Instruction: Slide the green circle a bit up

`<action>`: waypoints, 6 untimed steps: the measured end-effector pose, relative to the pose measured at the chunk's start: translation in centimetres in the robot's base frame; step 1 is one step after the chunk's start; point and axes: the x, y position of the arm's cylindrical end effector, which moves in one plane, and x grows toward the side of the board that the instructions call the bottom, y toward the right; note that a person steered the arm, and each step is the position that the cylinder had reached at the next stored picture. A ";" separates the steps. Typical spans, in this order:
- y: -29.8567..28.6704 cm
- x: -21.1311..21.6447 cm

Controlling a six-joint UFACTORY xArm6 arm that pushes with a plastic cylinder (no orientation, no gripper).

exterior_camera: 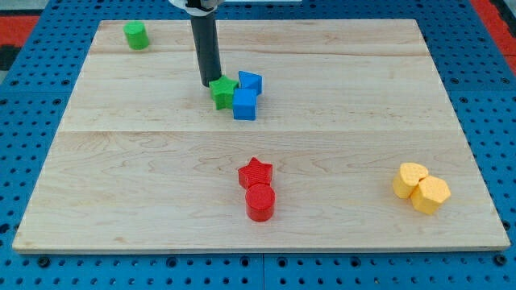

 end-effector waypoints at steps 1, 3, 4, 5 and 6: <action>1.2 1.1; -4.2 -0.1; -10.1 -4.5; -14.9 -9.8; -17.8 -13.5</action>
